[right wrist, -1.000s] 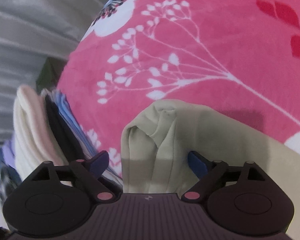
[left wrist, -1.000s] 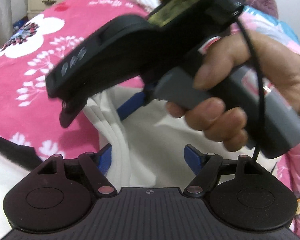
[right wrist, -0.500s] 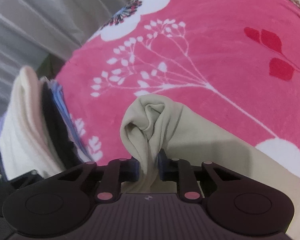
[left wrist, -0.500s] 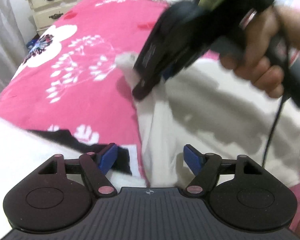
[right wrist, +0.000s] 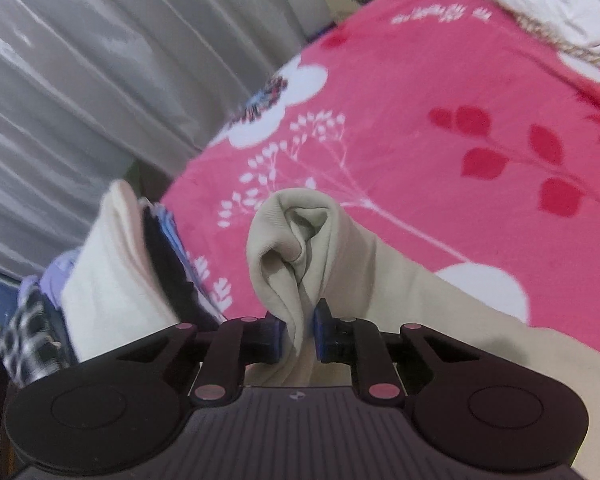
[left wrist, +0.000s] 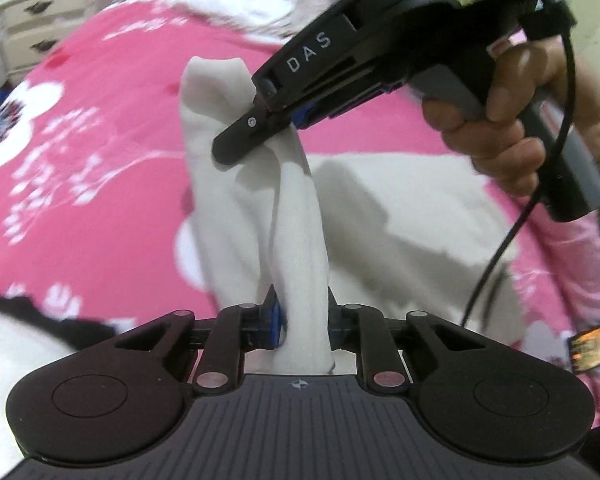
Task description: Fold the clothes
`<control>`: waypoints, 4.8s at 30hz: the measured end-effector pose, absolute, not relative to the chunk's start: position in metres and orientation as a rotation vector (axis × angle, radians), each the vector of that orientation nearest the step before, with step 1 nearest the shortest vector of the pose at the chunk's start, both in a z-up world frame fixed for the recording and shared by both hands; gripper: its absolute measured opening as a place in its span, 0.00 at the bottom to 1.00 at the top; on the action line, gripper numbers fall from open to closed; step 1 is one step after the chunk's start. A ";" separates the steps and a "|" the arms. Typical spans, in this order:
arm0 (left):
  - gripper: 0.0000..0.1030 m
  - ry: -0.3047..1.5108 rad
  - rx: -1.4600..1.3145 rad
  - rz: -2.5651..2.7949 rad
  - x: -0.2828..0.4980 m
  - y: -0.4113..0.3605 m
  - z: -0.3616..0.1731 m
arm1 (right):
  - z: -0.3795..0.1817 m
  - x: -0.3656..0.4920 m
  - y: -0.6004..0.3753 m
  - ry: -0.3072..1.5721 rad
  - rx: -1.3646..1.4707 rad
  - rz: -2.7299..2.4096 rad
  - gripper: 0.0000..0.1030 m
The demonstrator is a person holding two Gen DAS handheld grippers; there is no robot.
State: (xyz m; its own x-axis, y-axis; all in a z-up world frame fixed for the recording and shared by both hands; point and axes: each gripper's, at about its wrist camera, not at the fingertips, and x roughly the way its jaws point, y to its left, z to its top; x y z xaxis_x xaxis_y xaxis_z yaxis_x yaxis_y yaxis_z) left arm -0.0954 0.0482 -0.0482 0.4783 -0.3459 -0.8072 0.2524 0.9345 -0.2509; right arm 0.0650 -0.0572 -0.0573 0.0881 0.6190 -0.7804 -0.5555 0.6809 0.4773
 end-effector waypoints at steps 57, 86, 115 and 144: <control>0.46 1.098 -0.028 -0.696 -0.060 -0.064 -0.062 | -0.104 0.019 -0.344 1.025 -0.025 0.512 0.11; 0.49 1.195 -0.268 -0.643 -0.081 -0.002 -0.127 | -0.042 -0.062 -0.298 0.708 -0.376 0.467 0.17; 0.70 1.157 -0.180 -0.648 -0.092 -0.028 -0.127 | -0.117 -0.048 -0.302 0.762 -0.390 0.285 0.13; 0.68 1.203 -0.376 -0.597 -0.086 -0.003 -0.137 | -0.154 -0.097 -0.356 1.034 0.474 0.338 0.33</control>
